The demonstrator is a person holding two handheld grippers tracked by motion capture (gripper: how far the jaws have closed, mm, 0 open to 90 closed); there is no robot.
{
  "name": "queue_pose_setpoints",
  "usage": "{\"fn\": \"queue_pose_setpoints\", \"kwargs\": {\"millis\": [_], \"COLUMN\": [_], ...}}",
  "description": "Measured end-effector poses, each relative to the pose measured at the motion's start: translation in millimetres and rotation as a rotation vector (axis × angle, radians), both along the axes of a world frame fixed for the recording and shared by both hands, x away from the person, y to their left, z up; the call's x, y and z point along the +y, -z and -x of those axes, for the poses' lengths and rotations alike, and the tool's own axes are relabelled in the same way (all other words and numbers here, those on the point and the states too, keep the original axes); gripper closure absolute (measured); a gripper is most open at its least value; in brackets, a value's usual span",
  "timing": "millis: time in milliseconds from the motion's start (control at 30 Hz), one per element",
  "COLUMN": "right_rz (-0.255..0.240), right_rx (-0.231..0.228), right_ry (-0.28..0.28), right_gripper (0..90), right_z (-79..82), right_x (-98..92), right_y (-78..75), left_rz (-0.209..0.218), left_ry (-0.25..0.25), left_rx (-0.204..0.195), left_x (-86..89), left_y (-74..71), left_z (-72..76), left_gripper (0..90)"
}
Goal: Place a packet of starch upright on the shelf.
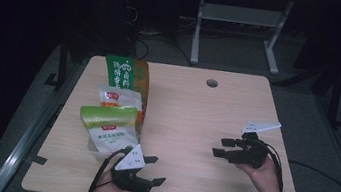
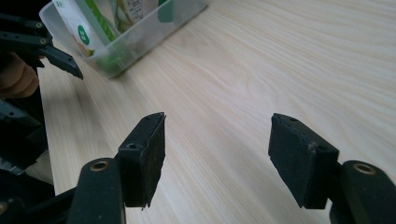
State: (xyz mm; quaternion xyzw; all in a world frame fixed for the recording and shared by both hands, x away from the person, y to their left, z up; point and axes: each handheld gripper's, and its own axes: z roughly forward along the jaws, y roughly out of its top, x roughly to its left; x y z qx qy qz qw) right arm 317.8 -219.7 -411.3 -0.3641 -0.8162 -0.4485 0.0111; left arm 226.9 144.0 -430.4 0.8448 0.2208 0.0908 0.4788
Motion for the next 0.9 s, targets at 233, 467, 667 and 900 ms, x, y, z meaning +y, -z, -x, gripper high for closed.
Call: {"fn": "queue_pose_setpoints", "kwargs": {"millis": [233,467,667,900], "right_rz": [-0.002,0.003,0.0,-0.008], "right_rx": [-0.001,0.013,0.018,0.022], "right_ry": [0.018,0.03,0.037,0.055], "right_gripper": [35.4,34.9,34.6,33.6], "right_z": [8.4,14.5,20.1,29.9], "right_x": [-10.9,-16.1,-21.6,-27.0], "right_y": [7.8,14.4,20.4,27.0], "left_rz": [-0.003,-0.005,-0.006,-0.004], "left_ry": [0.002,0.002,0.004,0.005], "left_rx": [0.001,0.004,0.003,0.008], "left_x": [0.1,0.4,0.9,0.6], "left_y": [0.1,0.5,0.3,1.1], "left_z": [-0.3,-0.7,-1.0,-1.0], "left_gripper": [32.0,32.0,32.0,31.9]}}
